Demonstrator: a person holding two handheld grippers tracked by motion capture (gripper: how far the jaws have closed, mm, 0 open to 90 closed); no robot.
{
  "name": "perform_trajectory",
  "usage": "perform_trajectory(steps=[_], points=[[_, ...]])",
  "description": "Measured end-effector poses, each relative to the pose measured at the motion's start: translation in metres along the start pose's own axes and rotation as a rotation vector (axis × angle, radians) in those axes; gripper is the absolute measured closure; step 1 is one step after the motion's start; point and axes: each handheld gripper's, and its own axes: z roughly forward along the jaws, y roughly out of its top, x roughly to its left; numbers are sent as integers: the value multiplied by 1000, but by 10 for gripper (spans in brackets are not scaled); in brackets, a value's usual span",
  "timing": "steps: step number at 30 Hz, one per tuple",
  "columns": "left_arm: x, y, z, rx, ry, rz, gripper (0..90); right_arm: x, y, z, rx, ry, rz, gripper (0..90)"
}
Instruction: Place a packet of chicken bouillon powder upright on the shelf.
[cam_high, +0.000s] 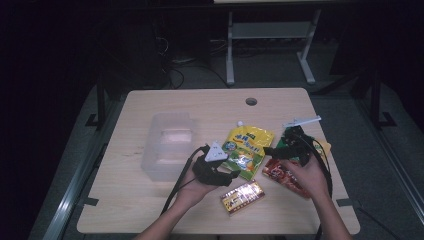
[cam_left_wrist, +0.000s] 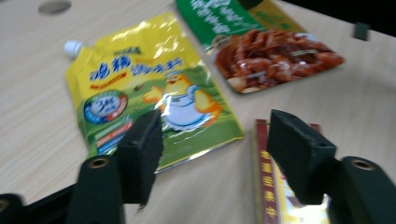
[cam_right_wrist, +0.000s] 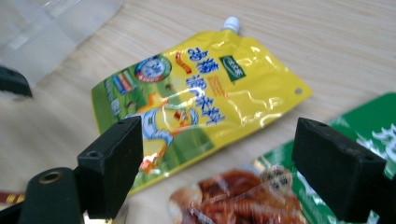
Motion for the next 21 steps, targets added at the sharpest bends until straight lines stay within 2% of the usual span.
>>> perform_trajectory(steps=[2, 3, 5, 7, 9, 10, 11, 12, 14, 18, 19, 20, 21], points=[[6, 2, 6, 22, 4, -34, 400, -3, 9, 8, 32, 16, 19, 159], [8, 4, 10, 27, 9, -35, 419, -4, 13, 13, 47, 11, 26, 159], [11, 6, 16, 49, 42, -30, 467, -9, 21, 23, 64, 9, 42, 159], [16, 7, 23, 65, 51, -57, 499, -13, 27, 31, 78, 0, 50, 164], [20, 8, 29, 70, 81, -82, 520, -18, 28, 36, 72, -3, 69, 198], [21, 8, 32, 76, 91, -96, 524, -21, 28, 40, 82, -19, 78, 198], [24, 9, 36, 81, 108, -98, 531, -24, 28, 45, 88, -30, 72, 204], [24, 9, 36, 81, 108, -98, 548, -26, 27, 48, 99, -42, 84, 212], [26, 9, 42, 95, 141, -98, 597, -30, 26, 54, 114, -44, 121, 219], [29, 7, 51, 135, 142, -97, 684, -37, 23, 64, 138, -51, 178, 249], [29, 7, 54, 141, 138, -111, 702, -39, 23, 66, 140, -50, 185, 269], [29, 7, 56, 157, 140, -110, 710, -41, 23, 67, 147, -56, 190, 279], [28, 7, 58, 170, 148, -91, 720, -42, 23, 69, 152, -60, 195, 290]])
